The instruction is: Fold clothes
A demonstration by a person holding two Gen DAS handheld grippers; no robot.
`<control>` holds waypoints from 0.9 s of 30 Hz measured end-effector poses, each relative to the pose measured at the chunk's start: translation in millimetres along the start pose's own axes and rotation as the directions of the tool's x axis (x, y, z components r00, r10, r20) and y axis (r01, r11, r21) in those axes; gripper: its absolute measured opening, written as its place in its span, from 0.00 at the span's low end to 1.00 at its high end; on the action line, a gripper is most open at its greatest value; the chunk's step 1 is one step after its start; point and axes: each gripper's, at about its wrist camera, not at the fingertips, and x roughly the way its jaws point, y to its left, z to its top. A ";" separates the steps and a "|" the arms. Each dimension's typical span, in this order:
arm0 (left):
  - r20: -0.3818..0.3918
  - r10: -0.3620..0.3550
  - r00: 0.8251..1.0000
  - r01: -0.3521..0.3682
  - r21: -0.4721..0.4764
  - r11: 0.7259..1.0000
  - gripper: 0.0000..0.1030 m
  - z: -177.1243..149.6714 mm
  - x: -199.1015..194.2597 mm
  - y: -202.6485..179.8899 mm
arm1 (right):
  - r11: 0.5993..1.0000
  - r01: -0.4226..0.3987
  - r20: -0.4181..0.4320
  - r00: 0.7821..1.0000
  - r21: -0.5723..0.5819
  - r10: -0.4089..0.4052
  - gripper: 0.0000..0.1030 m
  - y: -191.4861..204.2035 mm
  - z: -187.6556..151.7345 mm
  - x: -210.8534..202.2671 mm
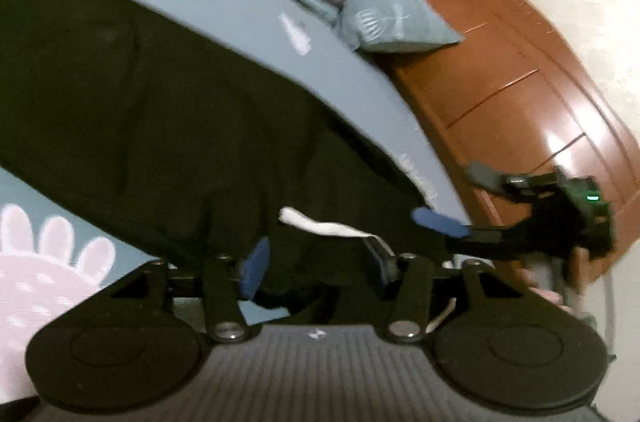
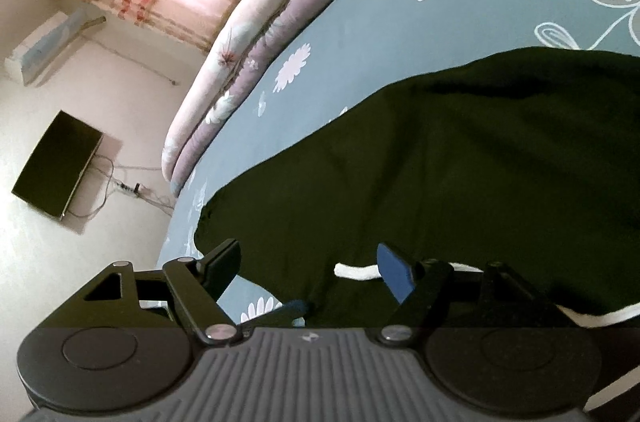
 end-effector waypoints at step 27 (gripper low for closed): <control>0.002 0.185 0.983 -0.185 -0.056 0.981 0.58 12.4 30.5 28.4 | 0.973 0.216 0.051 0.974 0.078 -0.220 0.78 -17.6 -51.2 -8.5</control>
